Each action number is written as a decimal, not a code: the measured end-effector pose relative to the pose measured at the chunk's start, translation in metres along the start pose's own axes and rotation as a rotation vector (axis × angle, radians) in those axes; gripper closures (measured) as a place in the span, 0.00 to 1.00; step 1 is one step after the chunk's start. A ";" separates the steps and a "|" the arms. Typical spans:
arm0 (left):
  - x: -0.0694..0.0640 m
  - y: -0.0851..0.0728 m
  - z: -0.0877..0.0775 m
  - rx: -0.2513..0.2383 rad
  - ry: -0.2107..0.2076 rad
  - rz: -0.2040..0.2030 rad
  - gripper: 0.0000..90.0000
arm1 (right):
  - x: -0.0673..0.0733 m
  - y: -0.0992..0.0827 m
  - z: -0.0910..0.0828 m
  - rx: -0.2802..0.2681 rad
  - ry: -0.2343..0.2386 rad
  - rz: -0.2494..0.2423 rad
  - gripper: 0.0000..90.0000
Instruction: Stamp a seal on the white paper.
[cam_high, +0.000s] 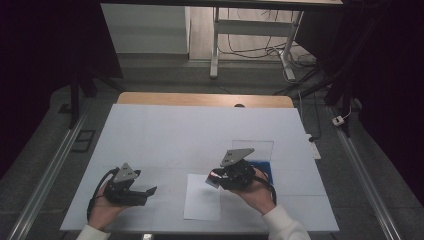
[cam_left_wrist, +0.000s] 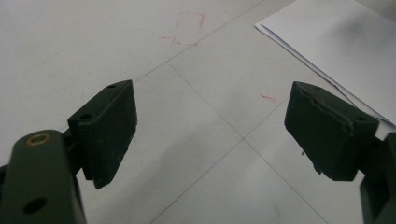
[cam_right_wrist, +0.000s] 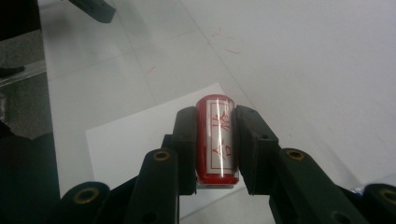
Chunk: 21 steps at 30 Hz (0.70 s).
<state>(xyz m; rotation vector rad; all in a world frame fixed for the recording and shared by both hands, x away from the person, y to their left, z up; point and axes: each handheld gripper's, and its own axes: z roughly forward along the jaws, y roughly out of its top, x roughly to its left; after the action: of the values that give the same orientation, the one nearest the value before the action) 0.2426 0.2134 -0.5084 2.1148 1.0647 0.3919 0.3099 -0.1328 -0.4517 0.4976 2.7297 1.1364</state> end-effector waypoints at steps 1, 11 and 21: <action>0.000 0.000 0.000 -0.001 0.000 -0.001 0.20 | 0.001 0.001 0.001 0.003 0.003 -0.003 0.78; 0.000 0.000 0.000 0.000 0.000 -0.001 0.20 | 0.012 0.002 0.015 0.032 0.033 -0.030 0.78; 0.000 0.000 0.000 0.001 0.000 0.001 0.20 | 0.019 0.002 0.029 0.068 0.043 -0.055 0.78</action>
<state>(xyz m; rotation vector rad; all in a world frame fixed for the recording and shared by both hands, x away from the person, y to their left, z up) 0.2426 0.2136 -0.5083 2.1161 1.0646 0.3924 0.2999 -0.1057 -0.4712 0.4089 2.8081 1.0569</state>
